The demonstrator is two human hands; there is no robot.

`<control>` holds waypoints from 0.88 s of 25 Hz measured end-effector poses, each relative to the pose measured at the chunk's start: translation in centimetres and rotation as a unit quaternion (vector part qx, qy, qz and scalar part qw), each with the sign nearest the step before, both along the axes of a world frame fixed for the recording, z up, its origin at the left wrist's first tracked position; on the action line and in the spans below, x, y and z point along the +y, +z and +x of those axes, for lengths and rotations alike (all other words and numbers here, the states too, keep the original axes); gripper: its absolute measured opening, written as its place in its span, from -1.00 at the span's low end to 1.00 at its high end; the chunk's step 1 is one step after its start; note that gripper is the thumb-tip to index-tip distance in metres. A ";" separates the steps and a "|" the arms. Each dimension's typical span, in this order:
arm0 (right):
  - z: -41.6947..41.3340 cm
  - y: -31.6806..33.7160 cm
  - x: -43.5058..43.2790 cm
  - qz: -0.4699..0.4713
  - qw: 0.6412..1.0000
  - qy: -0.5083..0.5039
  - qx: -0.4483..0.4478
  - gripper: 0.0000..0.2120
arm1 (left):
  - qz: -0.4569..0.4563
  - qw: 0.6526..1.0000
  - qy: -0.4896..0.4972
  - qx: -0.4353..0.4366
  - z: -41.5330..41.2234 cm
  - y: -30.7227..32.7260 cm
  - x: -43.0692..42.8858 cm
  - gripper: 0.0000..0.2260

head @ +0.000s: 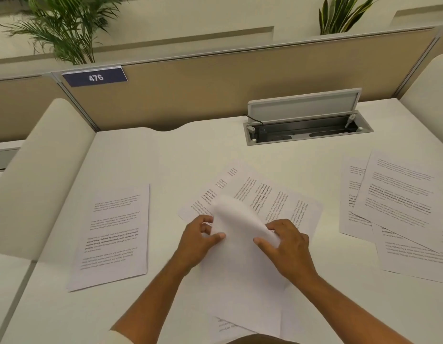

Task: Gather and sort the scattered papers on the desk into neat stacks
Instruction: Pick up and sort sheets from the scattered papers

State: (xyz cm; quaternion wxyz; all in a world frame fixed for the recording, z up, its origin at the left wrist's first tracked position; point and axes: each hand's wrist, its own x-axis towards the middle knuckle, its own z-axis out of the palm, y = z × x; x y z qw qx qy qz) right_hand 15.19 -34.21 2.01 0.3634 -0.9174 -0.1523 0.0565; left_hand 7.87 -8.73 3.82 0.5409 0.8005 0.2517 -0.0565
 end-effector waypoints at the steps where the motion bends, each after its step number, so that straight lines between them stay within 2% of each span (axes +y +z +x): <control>1: 0.2 0.1 -0.1 -0.012 1.000 -0.006 0.011 -0.51 | -0.039 0.999 0.026 -0.014 -0.1 0.9 0.3 -0.76; 3: 0.4 0.6 -0.1 -0.040 0.998 -0.027 0.029 -0.36 | -0.060 0.997 0.045 -0.026 -0.8 3.4 1.3 -0.87; 5: 0.3 1.7 0.4 -0.035 0.998 -0.046 0.026 -0.31 | -0.027 0.997 0.049 -0.050 -1.2 6.3 2.2 -0.92; 6: 0.1 2.6 0.7 -0.010 0.998 -0.046 0.039 -0.30 | 0.010 0.996 0.044 -0.076 -1.3 7.7 2.5 -0.91; 8: -0.1 4.9 1.5 0.110 0.985 -0.035 0.124 -0.22 | 0.125 0.979 0.005 -0.159 -1.0 10.7 2.4 -0.93; 9: 0.0 6.1 1.9 0.194 0.961 -0.027 0.194 -0.16 | 0.204 0.954 -0.028 -0.219 -0.7 11.9 2.0 -0.93; 10: 0.1 7.2 2.3 0.278 0.922 -0.022 0.270 -0.11 | 0.294 0.911 -0.065 -0.281 -0.3 12.9 1.3 -0.91; 12: 0.8 9.1 2.6 0.441 0.805 -0.013 0.397 -0.09 | 0.446 0.802 -0.138 -0.373 0.7 13.7 -1.0 -0.89; 13: 1.4 9.7 2.2 0.493 0.756 -0.006 0.431 -0.08 | 0.493 0.756 -0.166 -0.397 1.0 13.3 -2.5 -0.89; 14: 2.1 10.1 1.6 0.528 0.720 0.008 0.450 -0.09 | 0.516 0.729 -0.187 -0.410 1.0 12.2 -4.0 -0.88; 15: 2.7 10.3 0.9 0.548 0.700 0.018 0.458 -0.14 | 0.524 0.716 -0.208 -0.412 1.0 10.7 -5.2 -0.88; 16: 3.3 10.3 0.1 0.550 0.700 0.013 0.456 -0.27 | 0.528 0.708 -0.231 -0.408 0.8 8.9 -6.1 -0.86; 17: 3.8 10.0 -0.6 0.526 0.730 -0.010 0.436 -0.46 | 0.530 0.705 -0.252 -0.397 0.7 7.0 -6.5 -0.84; 18: 4.3 9.4 -1.3 0.483 0.778 -0.047 0.399 -0.65 | 0.532 0.706 -0.267 -0.383 0.7 5.2 -6.5 -0.81; 19: 4.6 8.5 -1.9 0.427 0.824 -0.094 0.360 -0.72 | 0.530 0.712 -0.276 -0.368 0.8 3.6 -6.3 -0.76; 20: 4.8 7.4 -2.6 0.381 0.853 -0.132 0.333 -0.70 | 0.524 0.721 -0.286 -0.352 1.0 2.3 -6.2 -0.71; 22: 5.1 5.6 -3.8 0.351 0.862 -0.175 0.323 -0.66 | 0.505 0.737 -0.321 -0.314 1.5 0.3 -6.1 -0.64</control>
